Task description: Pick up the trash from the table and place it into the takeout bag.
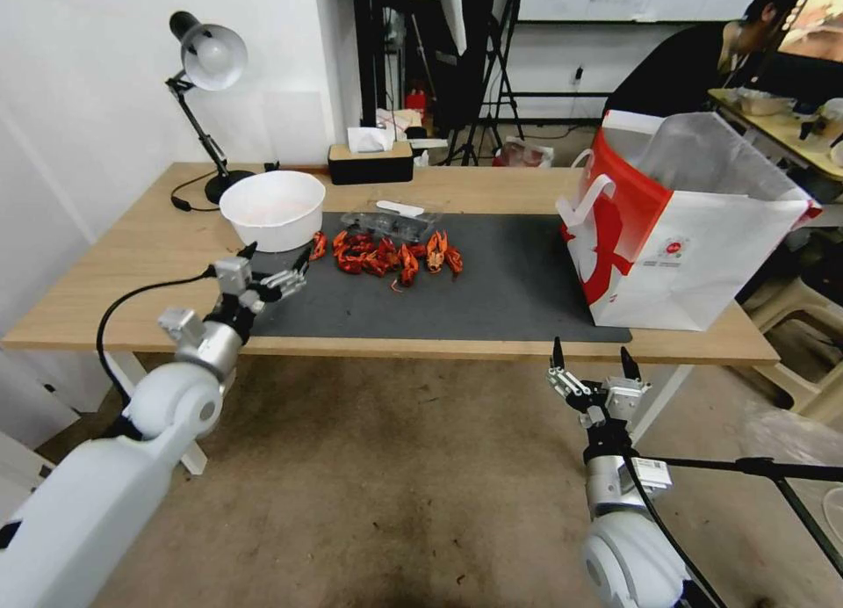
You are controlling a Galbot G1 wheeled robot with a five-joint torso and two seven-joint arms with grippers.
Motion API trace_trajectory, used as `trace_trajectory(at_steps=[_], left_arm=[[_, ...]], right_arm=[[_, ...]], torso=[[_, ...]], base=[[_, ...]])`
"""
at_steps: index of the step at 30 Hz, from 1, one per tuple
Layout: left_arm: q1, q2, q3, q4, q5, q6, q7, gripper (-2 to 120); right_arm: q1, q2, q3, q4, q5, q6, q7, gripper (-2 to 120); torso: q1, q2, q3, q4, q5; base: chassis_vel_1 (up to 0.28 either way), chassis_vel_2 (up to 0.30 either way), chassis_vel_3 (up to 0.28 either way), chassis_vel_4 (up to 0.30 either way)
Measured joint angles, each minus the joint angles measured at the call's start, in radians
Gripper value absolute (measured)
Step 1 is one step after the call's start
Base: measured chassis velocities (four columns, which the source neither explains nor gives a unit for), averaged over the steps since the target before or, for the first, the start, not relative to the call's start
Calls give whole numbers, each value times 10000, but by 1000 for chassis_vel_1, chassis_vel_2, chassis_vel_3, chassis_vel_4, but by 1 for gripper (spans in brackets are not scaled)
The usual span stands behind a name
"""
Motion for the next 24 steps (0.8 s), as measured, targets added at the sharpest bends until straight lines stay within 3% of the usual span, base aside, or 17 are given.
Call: trace_trajectory(at_steps=[14, 24], left_arm=[[1883, -746, -1400, -545, 904, -506, 243, 100], [3341, -1601, -2218, -746, 1739, -1268, 596, 100]], right_arm=[[23, -5, 10, 50, -32, -14, -46, 100], [33, 13, 11, 51, -87, -27, -131, 100]], torso=[[2, 0, 0, 1, 2], [1, 1, 1, 2, 1]], base=[[0, 0, 0, 0], [0, 0, 0, 0]])
